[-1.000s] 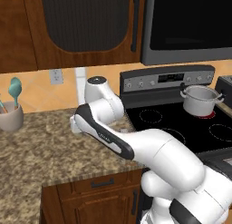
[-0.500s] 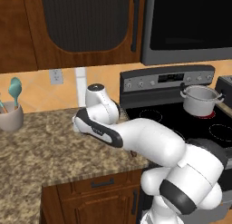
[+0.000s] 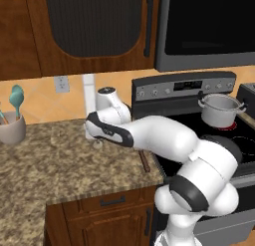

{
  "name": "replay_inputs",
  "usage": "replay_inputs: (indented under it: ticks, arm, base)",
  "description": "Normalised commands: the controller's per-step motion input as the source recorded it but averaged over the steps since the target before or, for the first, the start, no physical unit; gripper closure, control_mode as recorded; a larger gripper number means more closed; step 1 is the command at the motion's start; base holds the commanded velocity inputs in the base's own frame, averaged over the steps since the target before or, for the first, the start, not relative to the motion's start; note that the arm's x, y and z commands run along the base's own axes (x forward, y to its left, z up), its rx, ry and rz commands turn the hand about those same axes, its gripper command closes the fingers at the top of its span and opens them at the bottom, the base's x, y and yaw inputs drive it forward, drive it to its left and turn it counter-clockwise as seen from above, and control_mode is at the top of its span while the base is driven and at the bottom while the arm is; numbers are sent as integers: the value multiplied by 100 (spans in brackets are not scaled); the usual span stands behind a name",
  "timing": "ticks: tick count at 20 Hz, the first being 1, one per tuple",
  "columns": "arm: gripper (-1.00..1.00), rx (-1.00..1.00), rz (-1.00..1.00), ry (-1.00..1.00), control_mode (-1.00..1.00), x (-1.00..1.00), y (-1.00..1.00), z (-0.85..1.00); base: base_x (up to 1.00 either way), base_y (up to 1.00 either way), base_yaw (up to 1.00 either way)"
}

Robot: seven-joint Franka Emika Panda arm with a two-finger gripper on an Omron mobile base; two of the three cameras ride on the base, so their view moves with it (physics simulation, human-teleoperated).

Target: Put the lime and garlic in the pot. Retrieve the spatula and lightly stir the vegetables in the pot.

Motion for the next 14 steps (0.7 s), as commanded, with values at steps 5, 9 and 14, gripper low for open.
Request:
replay_inputs:
  ticks: [5,9,14]
  arm:
    - [-100,-2,0,1,-100,29,-2,-23]
    - [-100,0,0,5,-100,28,0,-21]
    - [-100,0,0,9,-100,38,0,-19]
  base:
    - [0,0,0]
    - [0,0,0]
    - [0,0,0]
